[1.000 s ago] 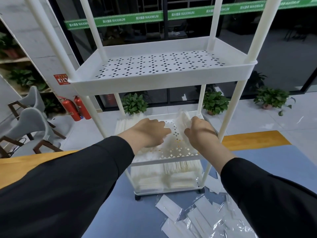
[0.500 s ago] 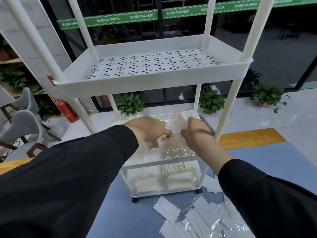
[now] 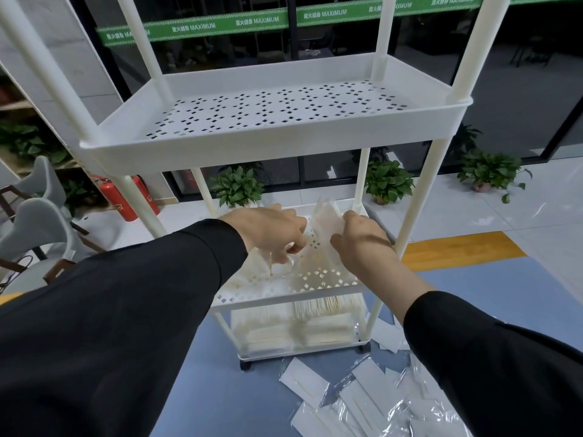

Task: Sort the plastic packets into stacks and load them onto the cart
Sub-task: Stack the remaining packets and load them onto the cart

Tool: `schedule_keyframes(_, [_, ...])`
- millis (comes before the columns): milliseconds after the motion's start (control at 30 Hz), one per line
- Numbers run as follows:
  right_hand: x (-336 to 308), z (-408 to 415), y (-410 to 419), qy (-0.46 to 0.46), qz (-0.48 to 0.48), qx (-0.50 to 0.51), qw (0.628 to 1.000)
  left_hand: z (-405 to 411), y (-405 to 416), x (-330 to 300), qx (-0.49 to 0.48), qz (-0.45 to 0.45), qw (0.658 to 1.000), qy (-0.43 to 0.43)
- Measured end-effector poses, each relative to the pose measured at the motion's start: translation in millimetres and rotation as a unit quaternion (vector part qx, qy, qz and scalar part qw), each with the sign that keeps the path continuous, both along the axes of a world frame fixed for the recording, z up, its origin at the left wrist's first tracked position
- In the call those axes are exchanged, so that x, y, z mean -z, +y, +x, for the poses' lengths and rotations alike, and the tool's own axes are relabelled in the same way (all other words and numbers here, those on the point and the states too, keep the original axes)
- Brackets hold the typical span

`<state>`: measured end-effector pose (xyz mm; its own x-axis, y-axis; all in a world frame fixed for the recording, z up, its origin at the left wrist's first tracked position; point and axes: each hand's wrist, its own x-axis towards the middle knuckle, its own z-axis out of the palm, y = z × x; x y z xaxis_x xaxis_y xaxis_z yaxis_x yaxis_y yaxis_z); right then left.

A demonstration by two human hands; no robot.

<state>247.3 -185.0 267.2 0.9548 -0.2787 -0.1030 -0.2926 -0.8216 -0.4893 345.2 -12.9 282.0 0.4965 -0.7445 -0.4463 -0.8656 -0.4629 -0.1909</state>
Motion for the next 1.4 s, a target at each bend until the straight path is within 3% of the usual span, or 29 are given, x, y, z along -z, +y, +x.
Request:
schedule_keyframes(167, [-3, -2, 4, -0.008, 0.004, -0.005, 1.0, -7, 8, -13, 0.011, -0.097, 0.995, -0.019])
schedule_keyframes(633, [-2, 9, 60, 0.006, 0.044, -0.024, 0.999, -42, 36, -7, -0.177, -0.212, 0.956, -0.102])
schedule_keyframes(700, [3, 9, 66, 0.007, 0.079, -0.033, 0.996, -46, 38, -5, -0.254, -0.257, 0.928, -0.095])
schedule_keyframes(833, [12, 0, 69, -0.024, 0.142, -0.046, 0.988, -57, 45, -3, -0.405, -0.4, 0.82, -0.061])
schedule_keyframes(967, [25, -12, 67, -0.048, 0.163, -0.077, 0.982, -60, 45, -1, -0.45, -0.435, 0.777, -0.069])
schedule_keyframes(1100, [28, -8, 66, -0.06, 0.174, -0.062, 0.981, -47, 38, 2, -0.433, -0.415, 0.797, -0.073])
schedule_keyframes(1267, [28, -3, 67, -0.062, 0.182, -0.064, 0.979, -26, 29, 14, -0.372, -0.316, 0.869, -0.081])
schedule_keyframes(1400, [29, -16, 60, -0.081, 0.169, -0.116, 0.975, -15, 29, 21, -0.365, -0.315, 0.87, -0.104])
